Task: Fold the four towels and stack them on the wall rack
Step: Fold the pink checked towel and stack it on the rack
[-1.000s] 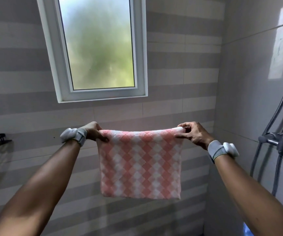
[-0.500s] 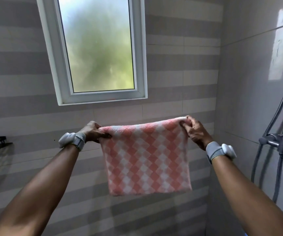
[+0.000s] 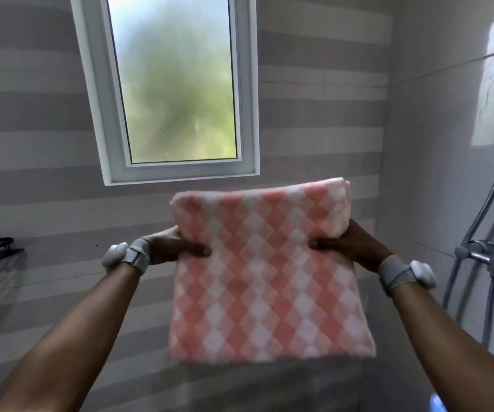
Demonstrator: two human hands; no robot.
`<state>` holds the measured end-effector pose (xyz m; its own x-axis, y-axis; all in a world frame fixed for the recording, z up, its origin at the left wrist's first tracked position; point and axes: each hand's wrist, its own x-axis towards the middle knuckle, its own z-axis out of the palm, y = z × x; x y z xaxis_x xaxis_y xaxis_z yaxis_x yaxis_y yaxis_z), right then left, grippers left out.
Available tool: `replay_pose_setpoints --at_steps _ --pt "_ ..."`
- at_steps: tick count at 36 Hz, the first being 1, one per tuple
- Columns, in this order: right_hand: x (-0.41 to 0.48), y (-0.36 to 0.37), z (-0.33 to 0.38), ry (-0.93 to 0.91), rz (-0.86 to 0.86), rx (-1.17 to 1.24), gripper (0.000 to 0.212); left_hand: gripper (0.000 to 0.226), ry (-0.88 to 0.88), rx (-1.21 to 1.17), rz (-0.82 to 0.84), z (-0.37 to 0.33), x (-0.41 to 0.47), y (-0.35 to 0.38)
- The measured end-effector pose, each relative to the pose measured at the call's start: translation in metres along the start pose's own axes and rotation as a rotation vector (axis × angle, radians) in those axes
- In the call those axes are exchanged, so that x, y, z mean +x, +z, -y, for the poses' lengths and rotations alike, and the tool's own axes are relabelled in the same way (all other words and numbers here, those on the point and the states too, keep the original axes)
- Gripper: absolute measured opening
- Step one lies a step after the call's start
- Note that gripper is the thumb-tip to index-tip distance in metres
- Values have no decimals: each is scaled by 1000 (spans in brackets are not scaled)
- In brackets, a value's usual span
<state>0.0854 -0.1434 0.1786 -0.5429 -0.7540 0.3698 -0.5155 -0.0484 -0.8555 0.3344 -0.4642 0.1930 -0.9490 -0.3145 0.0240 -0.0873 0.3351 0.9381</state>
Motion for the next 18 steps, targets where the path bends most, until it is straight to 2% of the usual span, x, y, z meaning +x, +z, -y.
replay_pose_setpoints --at_steps 2,5,7,9,11,15,16,18 --pt "-3 -2 6 -24 -59 -9 52 48 10 20 -56 5 2 3" --pt "-8 -7 15 -106 -155 132 47 44 168 -221 -194 4 7 5" --pt "-14 -7 14 -60 -91 171 47 45 153 -311 -119 3 2 9" --pt "-21 -4 4 45 22 98 52 42 37 -116 -19 6 -2 16" --pt "-22 -4 -9 81 -21 48 53 38 19 3 -39 12 -3 16" --pt "-17 -3 0 -40 -195 196 39 35 144 -217 -232 9 1 17" --pt "-19 -3 6 -73 -197 217 40 37 134 -245 -221 7 2 18" --pt "-25 -2 12 -60 -79 183 46 38 66 -227 -91 4 0 19"
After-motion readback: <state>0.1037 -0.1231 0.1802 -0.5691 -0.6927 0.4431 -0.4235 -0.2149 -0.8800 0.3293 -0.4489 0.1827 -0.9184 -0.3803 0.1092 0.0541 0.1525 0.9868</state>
